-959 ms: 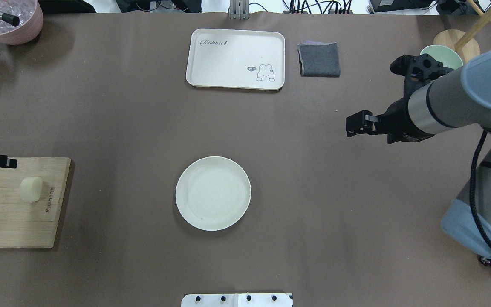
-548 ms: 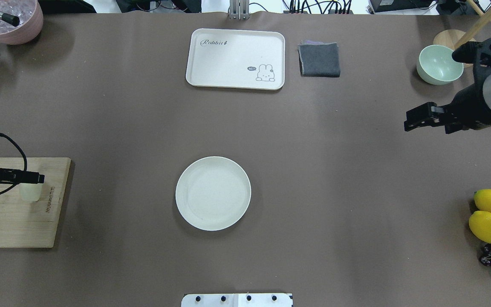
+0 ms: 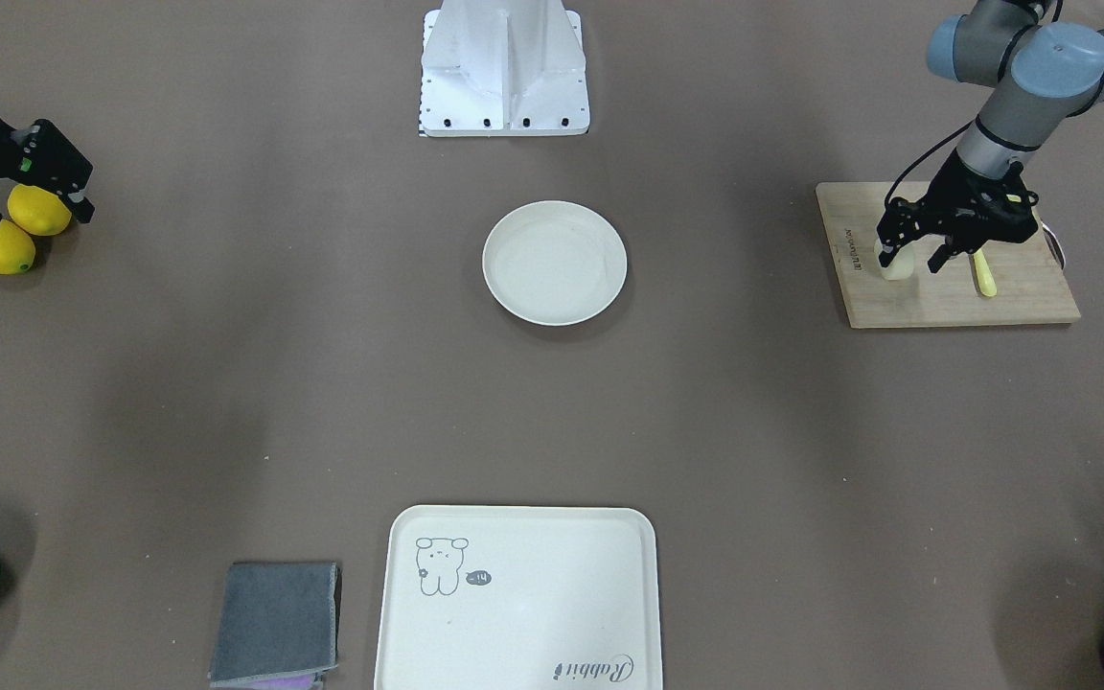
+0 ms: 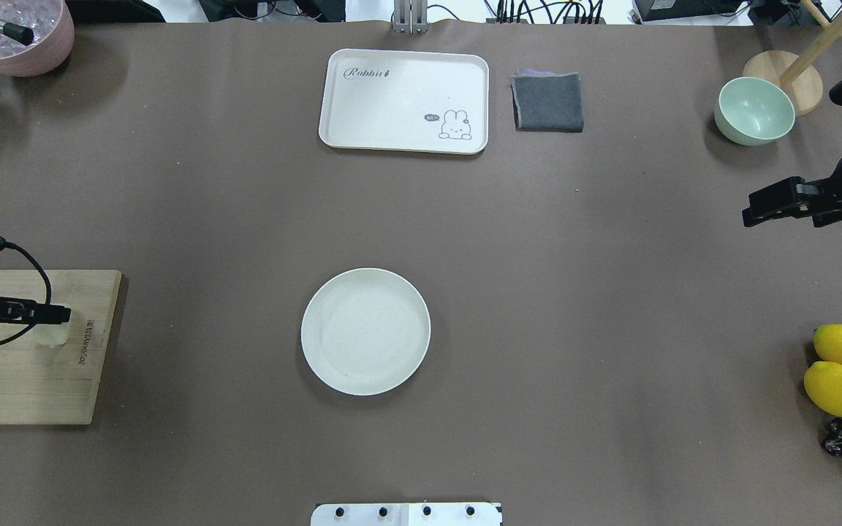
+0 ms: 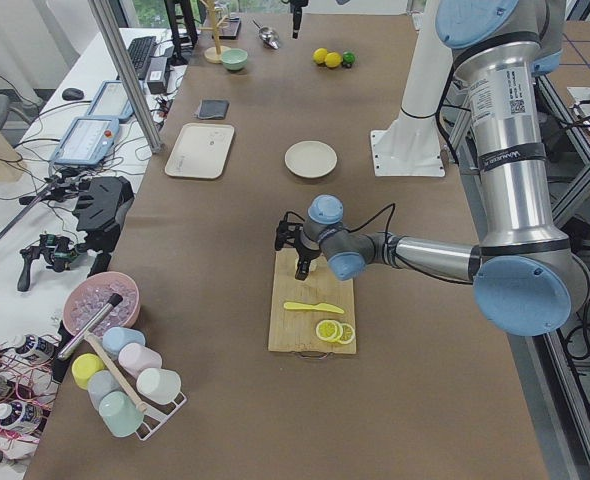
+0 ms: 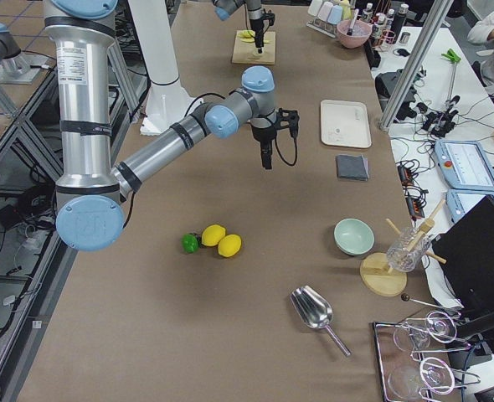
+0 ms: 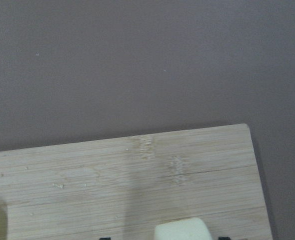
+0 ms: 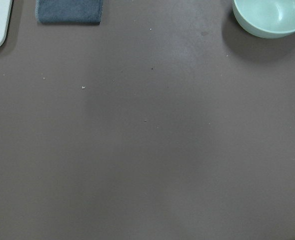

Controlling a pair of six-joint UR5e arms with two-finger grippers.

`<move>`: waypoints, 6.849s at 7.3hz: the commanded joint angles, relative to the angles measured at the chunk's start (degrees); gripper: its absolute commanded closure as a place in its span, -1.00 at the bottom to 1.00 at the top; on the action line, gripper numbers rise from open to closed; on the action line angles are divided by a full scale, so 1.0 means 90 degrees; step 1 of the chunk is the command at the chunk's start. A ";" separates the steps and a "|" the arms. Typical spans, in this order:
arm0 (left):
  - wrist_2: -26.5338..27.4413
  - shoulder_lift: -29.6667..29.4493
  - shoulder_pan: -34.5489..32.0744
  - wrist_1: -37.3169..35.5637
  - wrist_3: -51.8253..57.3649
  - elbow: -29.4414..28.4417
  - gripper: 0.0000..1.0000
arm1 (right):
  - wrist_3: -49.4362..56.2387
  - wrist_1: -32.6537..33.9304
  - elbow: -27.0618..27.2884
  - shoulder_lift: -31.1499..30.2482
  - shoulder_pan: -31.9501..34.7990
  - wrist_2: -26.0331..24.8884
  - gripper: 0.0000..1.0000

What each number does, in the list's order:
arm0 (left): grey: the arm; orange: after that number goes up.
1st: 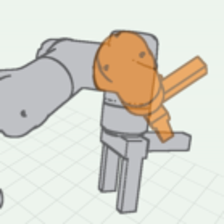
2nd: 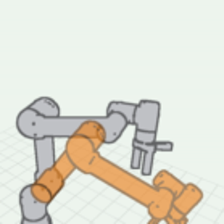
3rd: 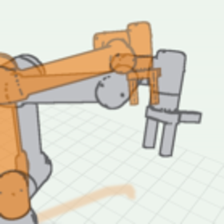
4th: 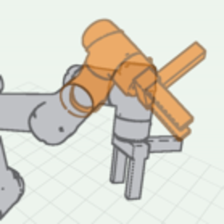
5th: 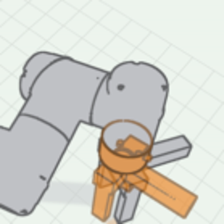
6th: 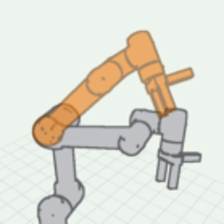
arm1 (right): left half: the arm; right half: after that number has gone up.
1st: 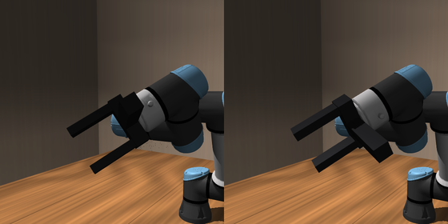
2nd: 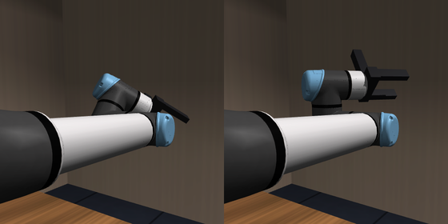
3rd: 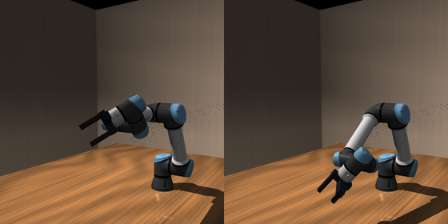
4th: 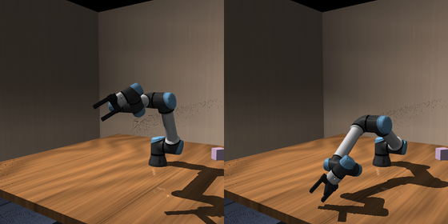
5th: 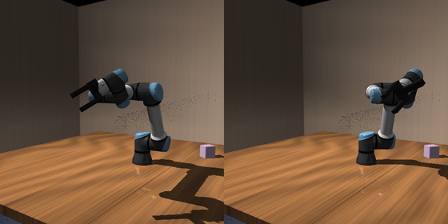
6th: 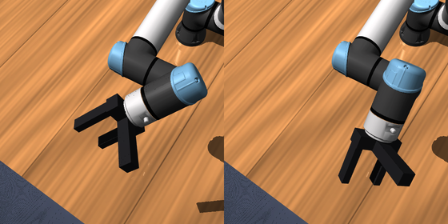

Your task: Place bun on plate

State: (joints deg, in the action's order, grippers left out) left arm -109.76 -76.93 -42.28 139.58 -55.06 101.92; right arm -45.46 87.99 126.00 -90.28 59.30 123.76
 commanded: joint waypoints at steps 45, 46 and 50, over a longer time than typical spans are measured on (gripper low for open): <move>-0.3000 -0.0182 -0.5810 -0.6446 0.7055 0.0112 -0.95 | 0.6682 -0.0011 -0.1549 -0.2576 0.3841 0.1269 -1.00; -0.2990 -0.0182 -0.5829 -0.6446 0.7046 0.0130 -0.95 | 0.6663 -0.0011 -0.1559 -0.2586 0.3841 0.1259 -1.00; -0.2990 -0.0153 -0.5830 -0.6446 0.7046 0.0111 -0.95 | 0.6634 -0.0011 -0.1559 -0.2566 0.3841 0.1337 -1.00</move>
State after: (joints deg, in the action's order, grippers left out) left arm -136.67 -78.35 -94.73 81.56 8.35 103.05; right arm 14.25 87.90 111.98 -113.42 93.87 135.58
